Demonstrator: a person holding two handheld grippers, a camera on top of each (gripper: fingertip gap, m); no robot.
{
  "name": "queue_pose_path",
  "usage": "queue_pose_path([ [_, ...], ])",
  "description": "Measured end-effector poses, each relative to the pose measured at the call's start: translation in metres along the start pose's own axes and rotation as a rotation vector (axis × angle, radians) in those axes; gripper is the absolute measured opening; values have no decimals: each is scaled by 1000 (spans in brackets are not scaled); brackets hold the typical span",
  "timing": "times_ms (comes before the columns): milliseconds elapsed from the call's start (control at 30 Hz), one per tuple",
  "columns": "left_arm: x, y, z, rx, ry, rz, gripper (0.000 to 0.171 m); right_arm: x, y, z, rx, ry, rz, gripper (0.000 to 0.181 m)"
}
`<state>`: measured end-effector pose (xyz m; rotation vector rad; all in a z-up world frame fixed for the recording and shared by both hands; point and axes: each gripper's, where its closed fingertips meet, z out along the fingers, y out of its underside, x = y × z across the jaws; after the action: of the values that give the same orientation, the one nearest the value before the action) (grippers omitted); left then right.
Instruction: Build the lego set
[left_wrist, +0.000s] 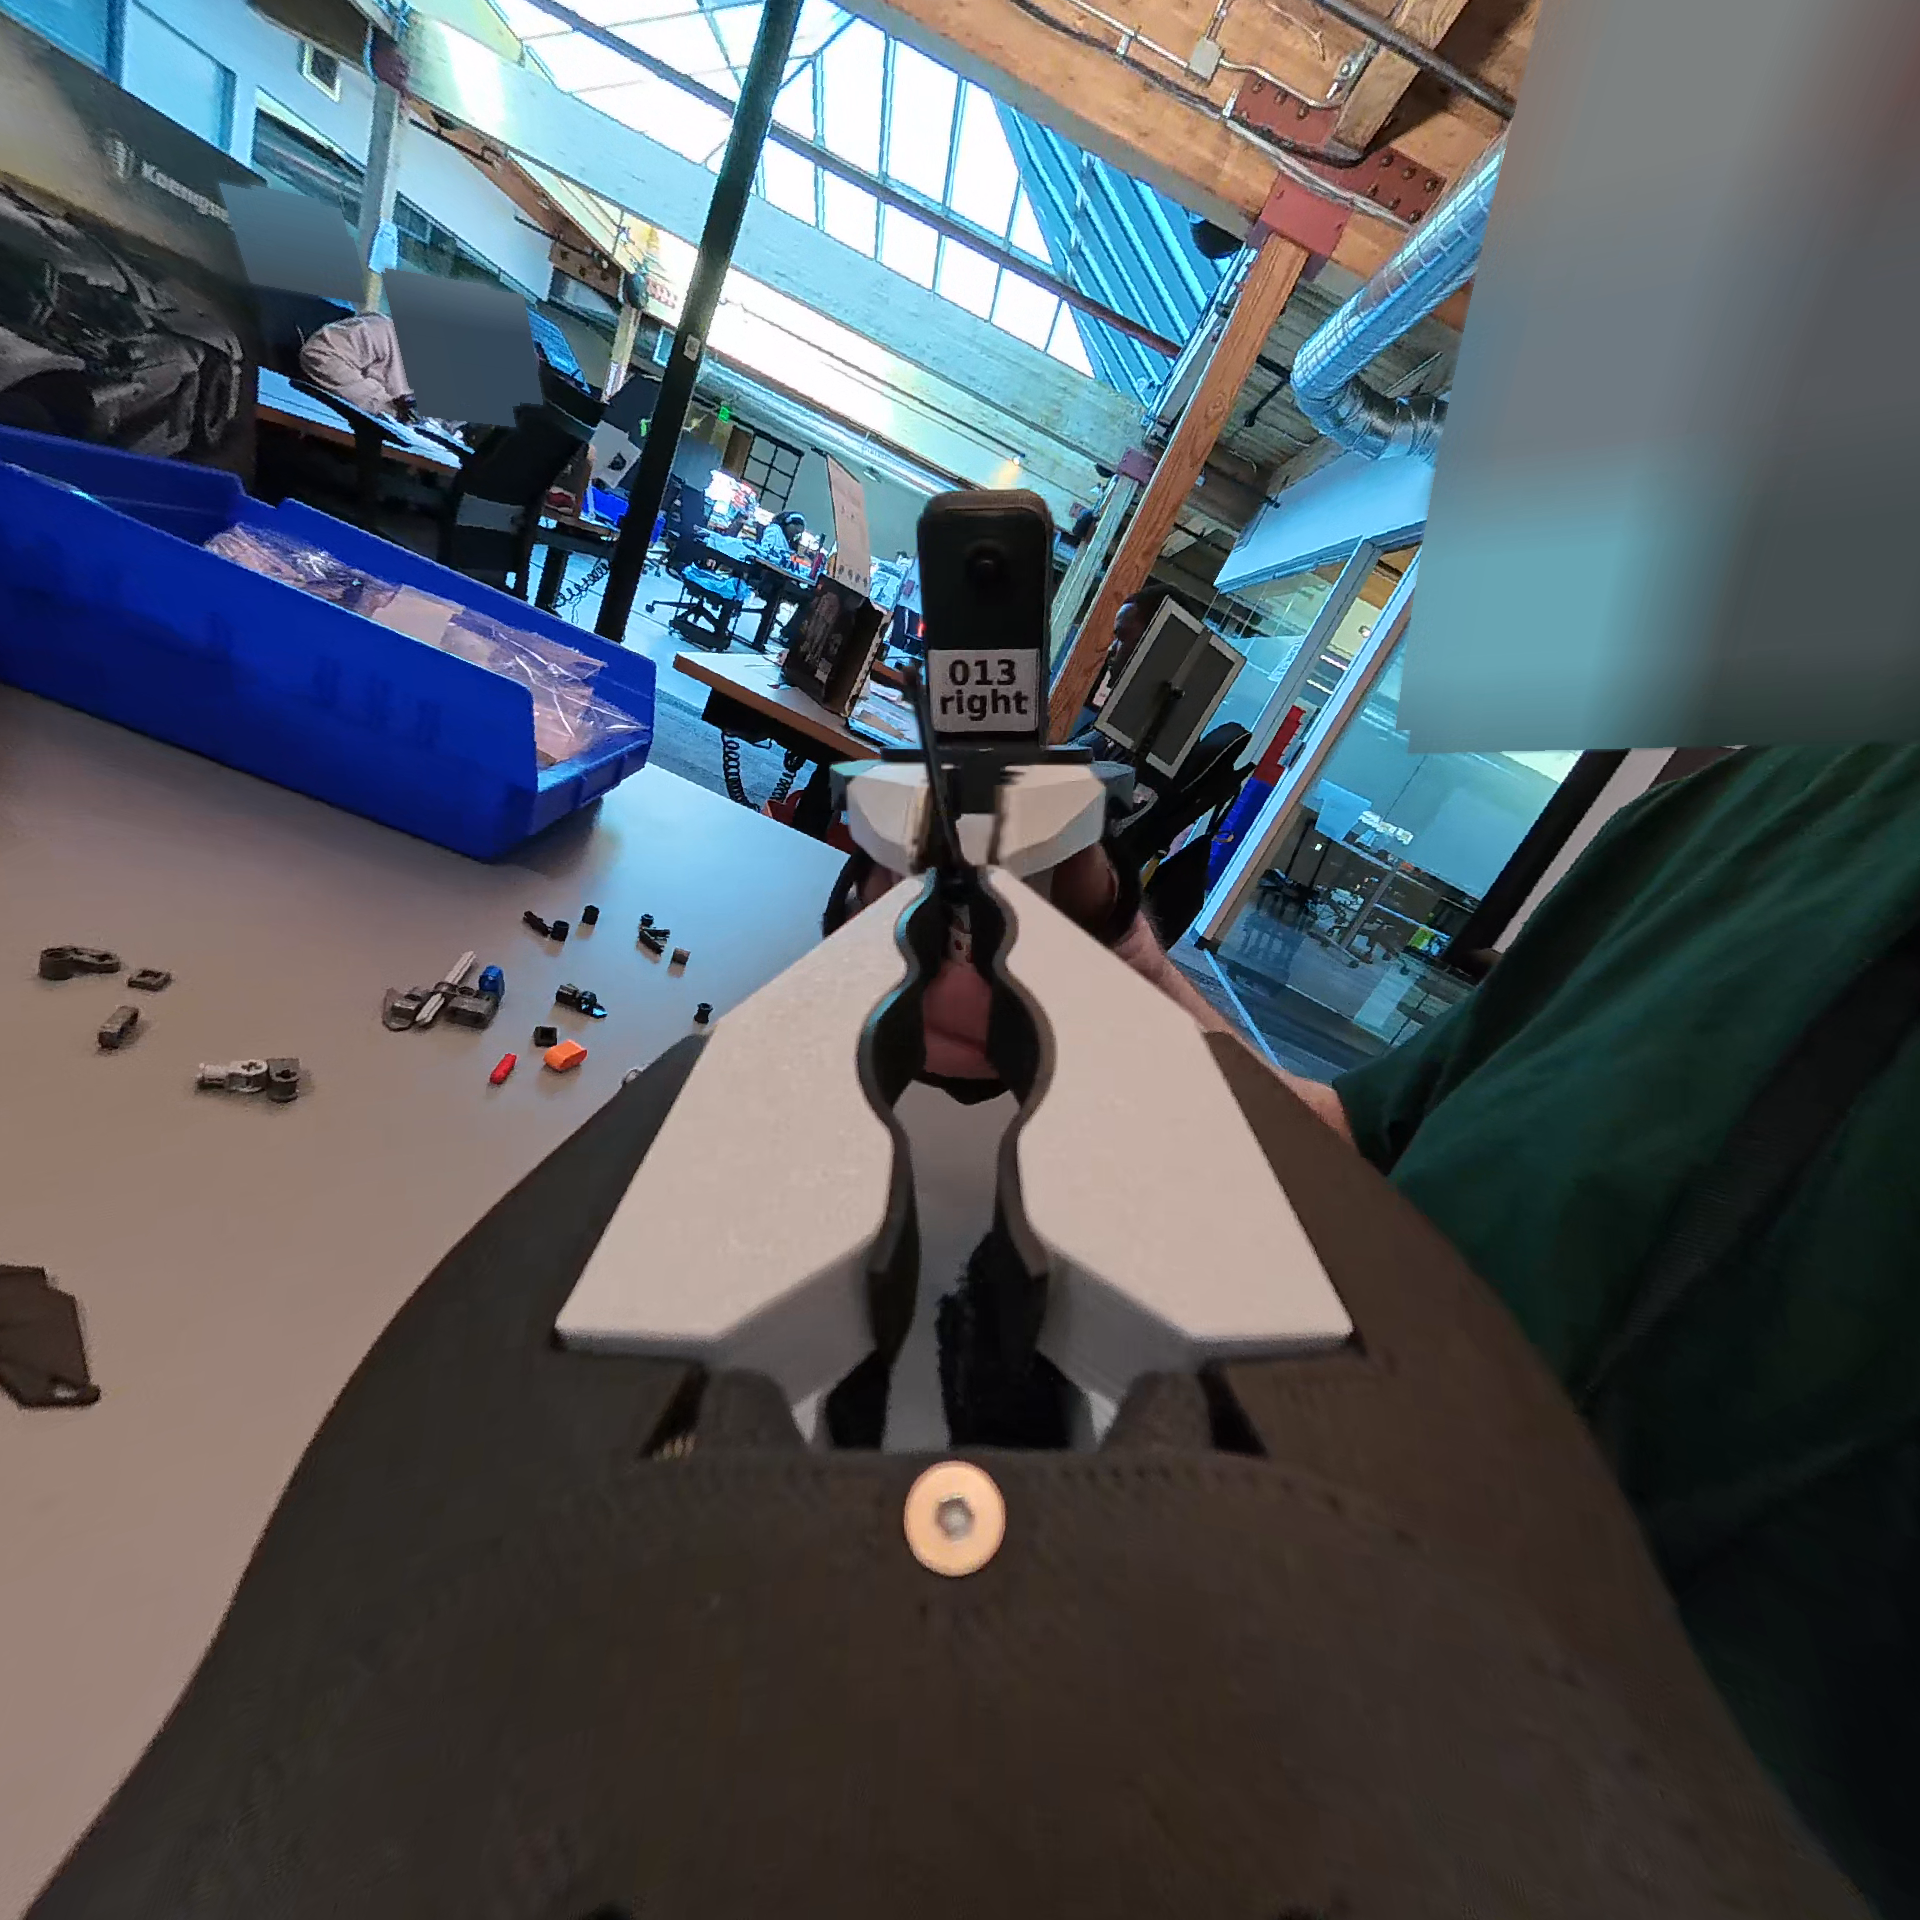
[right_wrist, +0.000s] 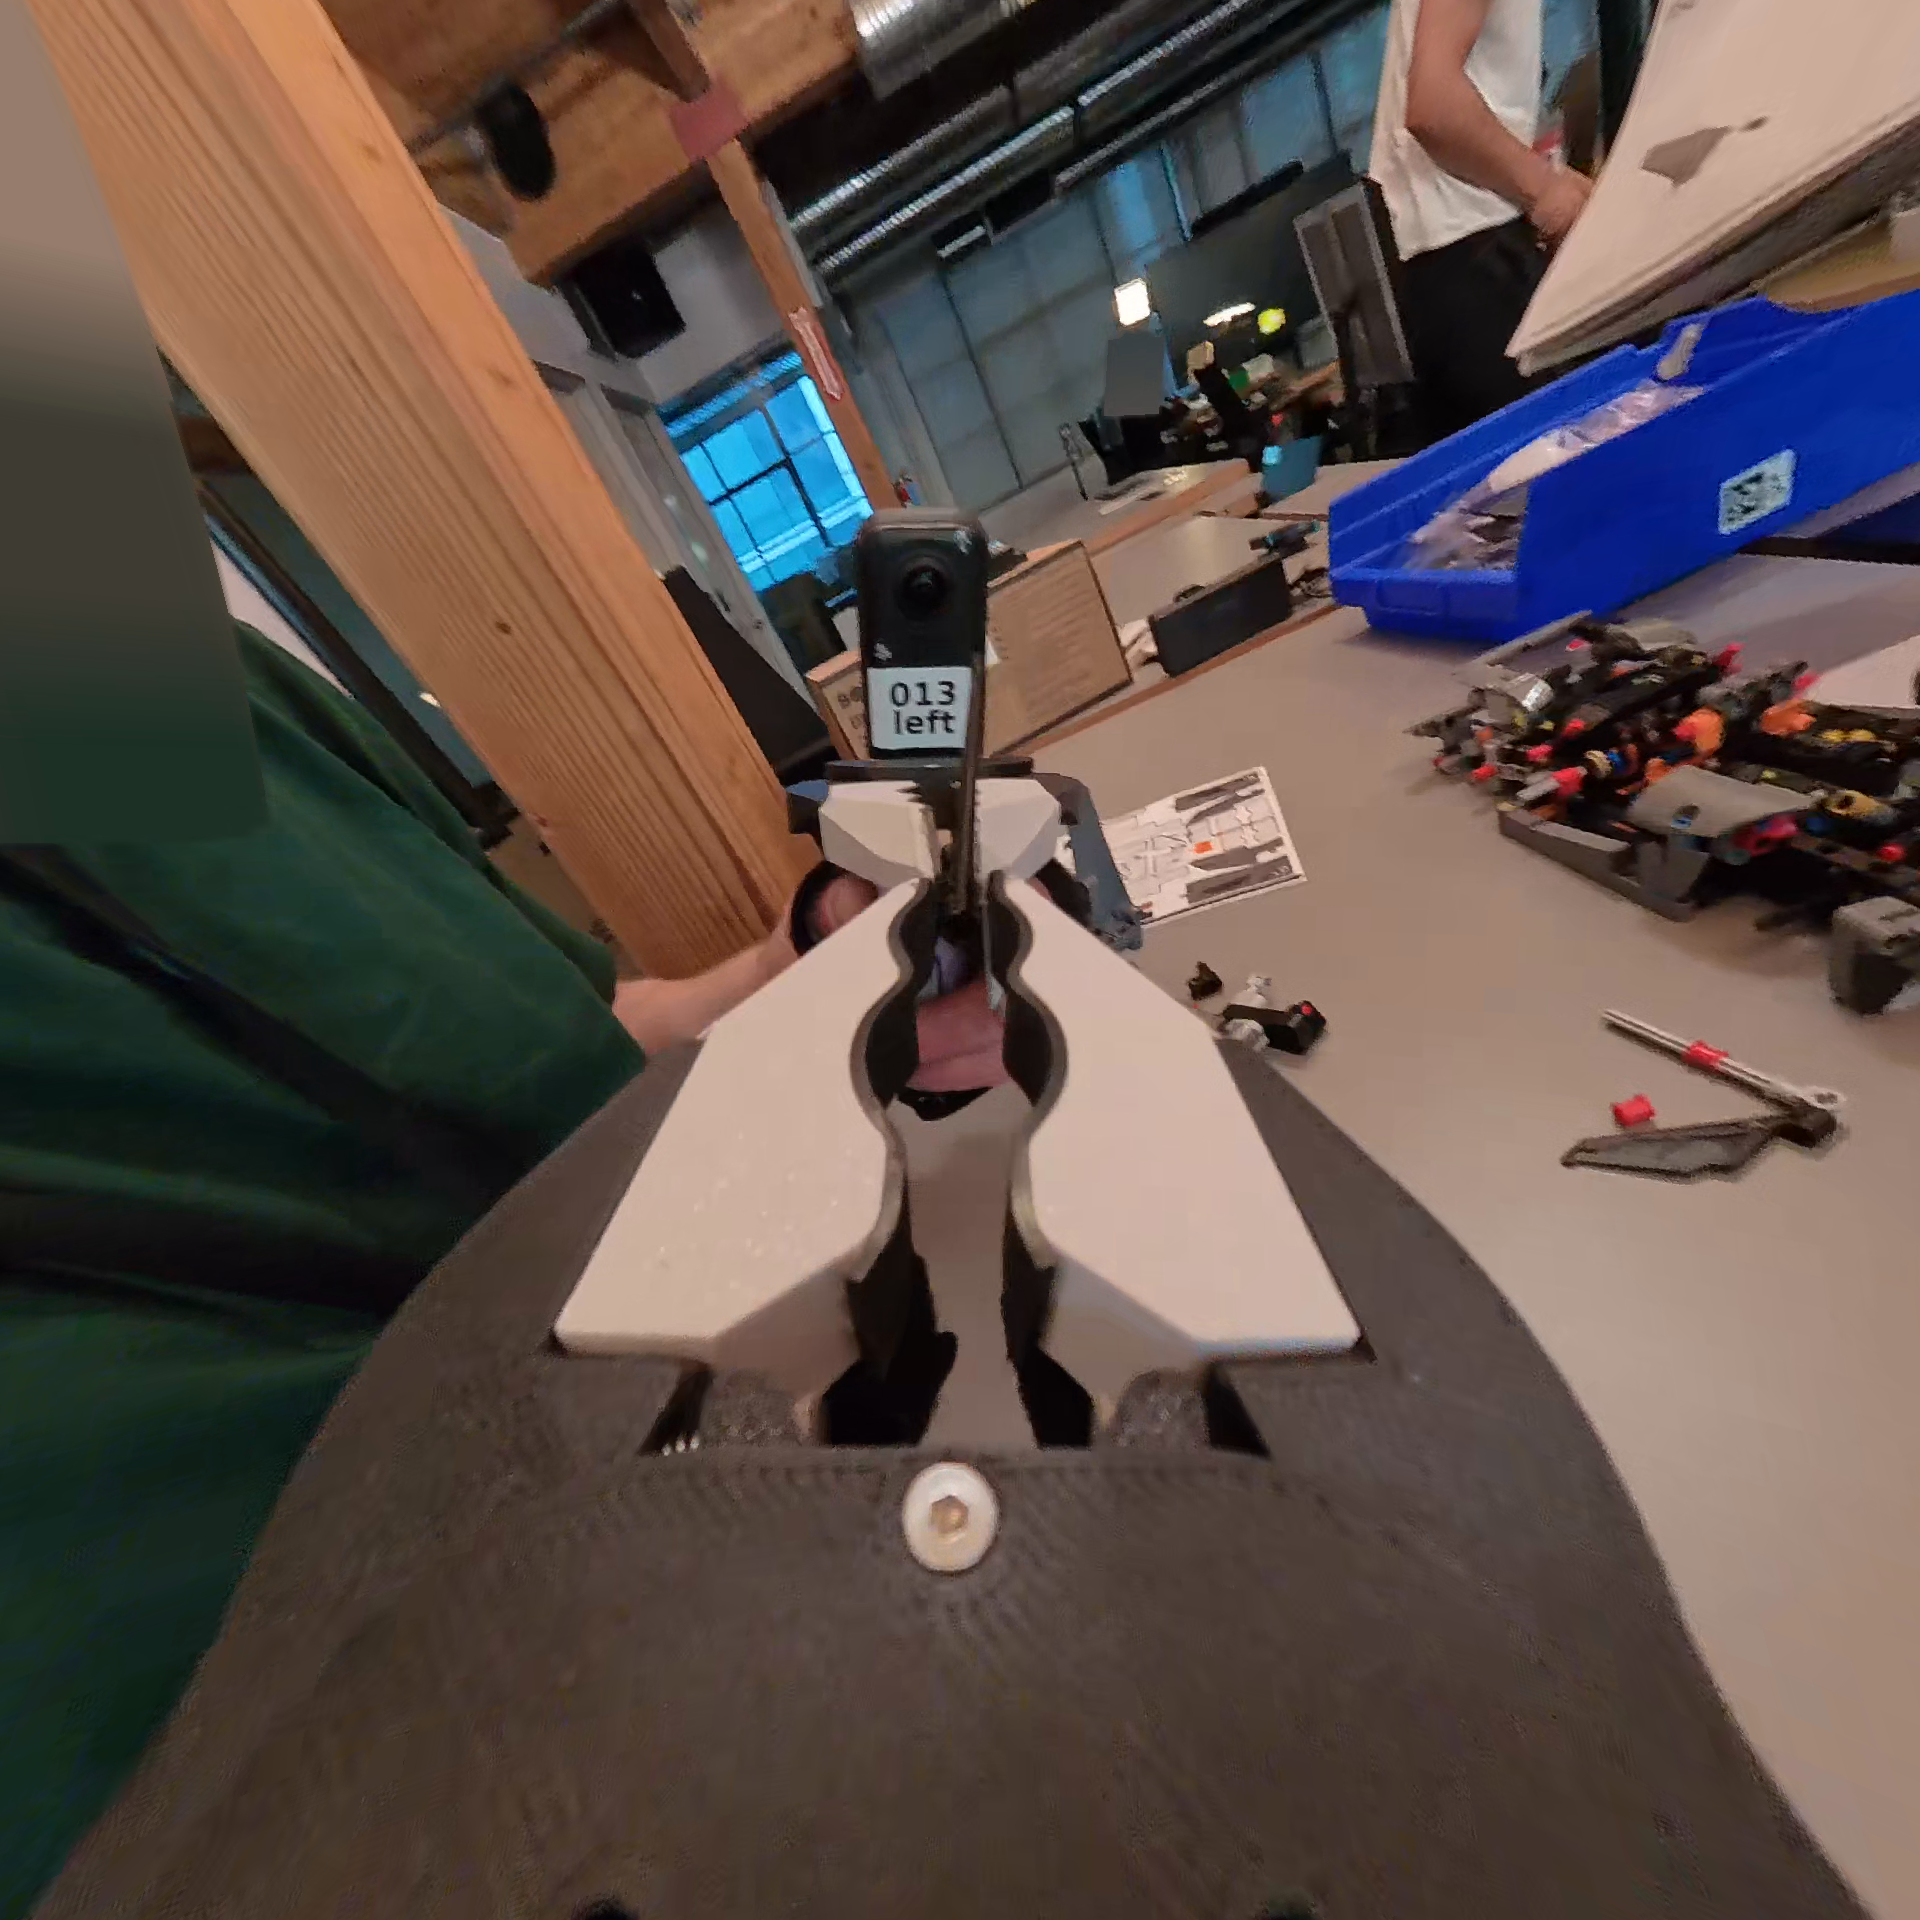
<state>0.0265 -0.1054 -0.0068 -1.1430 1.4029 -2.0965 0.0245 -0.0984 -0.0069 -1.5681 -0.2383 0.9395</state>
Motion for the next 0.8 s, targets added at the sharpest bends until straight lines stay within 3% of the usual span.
queue_pose_path([
  [400, -2, 5, 6, -12, 1, -10, 2, -1, -1, -6, 32, -15, 42, 7],
  [800, 15, 28, 6, -41, 3, -7, 3, -16, 29, -14, 17, -7, 83, 5],
])
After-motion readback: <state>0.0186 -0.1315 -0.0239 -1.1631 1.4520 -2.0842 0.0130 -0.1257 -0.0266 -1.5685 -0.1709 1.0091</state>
